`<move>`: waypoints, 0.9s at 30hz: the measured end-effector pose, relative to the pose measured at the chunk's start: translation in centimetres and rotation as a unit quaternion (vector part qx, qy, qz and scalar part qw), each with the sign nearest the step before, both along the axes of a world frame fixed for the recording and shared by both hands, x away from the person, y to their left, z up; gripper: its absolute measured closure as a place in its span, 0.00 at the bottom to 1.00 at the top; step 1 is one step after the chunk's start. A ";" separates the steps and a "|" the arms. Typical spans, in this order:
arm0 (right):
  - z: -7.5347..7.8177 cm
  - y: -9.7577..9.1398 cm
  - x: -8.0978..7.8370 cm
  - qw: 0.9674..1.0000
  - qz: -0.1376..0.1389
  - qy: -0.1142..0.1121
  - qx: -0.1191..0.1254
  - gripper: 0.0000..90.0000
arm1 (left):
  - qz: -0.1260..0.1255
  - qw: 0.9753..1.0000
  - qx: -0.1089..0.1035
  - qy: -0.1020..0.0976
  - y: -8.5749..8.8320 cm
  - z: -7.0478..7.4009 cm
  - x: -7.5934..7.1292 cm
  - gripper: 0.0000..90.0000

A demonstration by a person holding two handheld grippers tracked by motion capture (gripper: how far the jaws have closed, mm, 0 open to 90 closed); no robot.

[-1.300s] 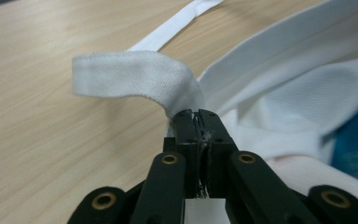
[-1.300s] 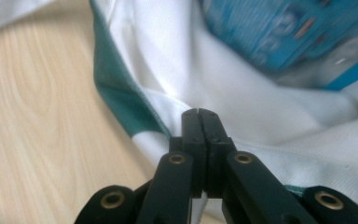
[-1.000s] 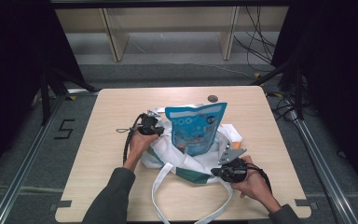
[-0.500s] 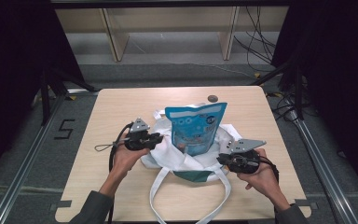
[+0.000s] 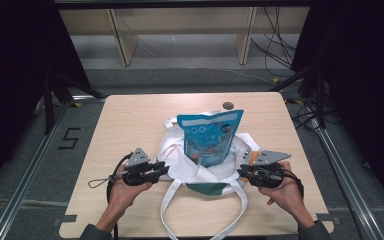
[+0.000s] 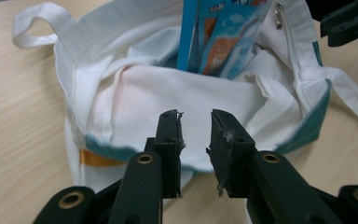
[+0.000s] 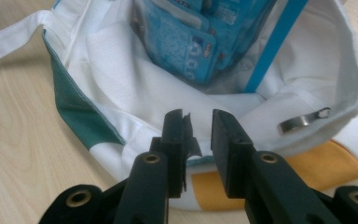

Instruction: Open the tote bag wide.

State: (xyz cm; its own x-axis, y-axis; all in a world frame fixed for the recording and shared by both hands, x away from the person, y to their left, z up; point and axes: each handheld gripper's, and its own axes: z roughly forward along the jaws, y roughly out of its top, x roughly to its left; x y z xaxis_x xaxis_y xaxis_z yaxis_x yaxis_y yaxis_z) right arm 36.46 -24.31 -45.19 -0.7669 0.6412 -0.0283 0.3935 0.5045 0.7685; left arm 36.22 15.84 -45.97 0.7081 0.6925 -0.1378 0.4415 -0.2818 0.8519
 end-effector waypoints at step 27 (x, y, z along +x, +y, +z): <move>-1.3 -2.5 -1.4 0.999 -0.047 0.023 0.009 0.67 | 0.027 0.999 -0.006 0.030 2.2 -2.3 -3.1 0.60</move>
State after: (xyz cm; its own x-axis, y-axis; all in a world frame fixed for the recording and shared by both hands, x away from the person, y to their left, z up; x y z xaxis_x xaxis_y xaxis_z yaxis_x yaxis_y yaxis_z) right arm 35.08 -26.77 -46.53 -0.7040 0.7100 0.0176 0.4727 0.4500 0.7577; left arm 33.10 18.07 -48.27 0.6600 0.7274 -0.1880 0.5065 -0.2459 0.8264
